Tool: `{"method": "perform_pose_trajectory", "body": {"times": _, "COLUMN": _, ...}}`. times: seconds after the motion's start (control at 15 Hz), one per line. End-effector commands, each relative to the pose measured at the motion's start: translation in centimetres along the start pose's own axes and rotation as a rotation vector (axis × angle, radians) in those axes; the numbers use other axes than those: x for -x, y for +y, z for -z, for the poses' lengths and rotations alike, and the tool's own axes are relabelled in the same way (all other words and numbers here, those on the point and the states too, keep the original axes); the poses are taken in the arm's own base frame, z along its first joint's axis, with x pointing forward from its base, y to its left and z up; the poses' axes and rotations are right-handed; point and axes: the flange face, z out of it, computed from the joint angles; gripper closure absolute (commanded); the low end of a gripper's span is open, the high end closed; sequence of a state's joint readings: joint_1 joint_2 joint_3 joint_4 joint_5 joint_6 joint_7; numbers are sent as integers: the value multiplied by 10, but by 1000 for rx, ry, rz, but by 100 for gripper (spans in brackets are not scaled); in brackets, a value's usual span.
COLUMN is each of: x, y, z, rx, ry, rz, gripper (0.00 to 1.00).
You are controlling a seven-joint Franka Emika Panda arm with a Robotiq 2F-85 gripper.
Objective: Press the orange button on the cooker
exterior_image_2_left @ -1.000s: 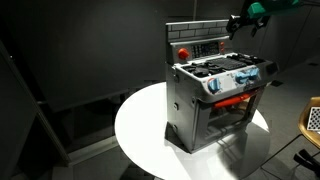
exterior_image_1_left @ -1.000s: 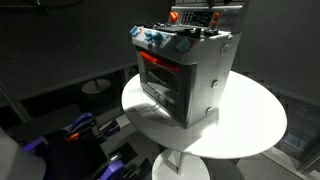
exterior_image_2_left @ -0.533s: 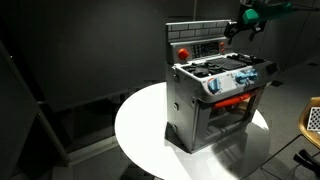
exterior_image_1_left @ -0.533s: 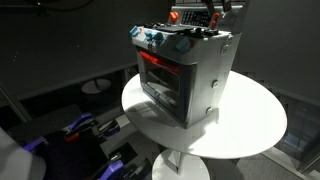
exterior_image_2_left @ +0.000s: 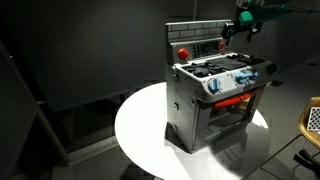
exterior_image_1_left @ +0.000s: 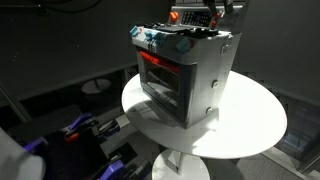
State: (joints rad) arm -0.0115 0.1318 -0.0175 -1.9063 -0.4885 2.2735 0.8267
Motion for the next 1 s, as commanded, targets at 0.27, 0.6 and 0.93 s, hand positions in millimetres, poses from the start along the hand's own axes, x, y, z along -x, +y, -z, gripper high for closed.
{"method": "perform_pose_trajectory", "body": {"times": 0.27, "x": -14, "y": -11, "z": -1, "rx": 2, "ry": 11, "rz": -11, "gripper": 0}}
{"method": "perform_pose_trajectory", "body": {"times": 0.6, "x": -17, "y": -13, "z": -6, "rx": 1, "ry": 12, "rz": -9, "gripper": 0}}
{"method": "perform_pose_trajectory", "body": {"times": 0.93, "x": -20, "y": -12, "z": -7, "rx": 3, "ry": 15, "rz": -11, "gripper": 0}}
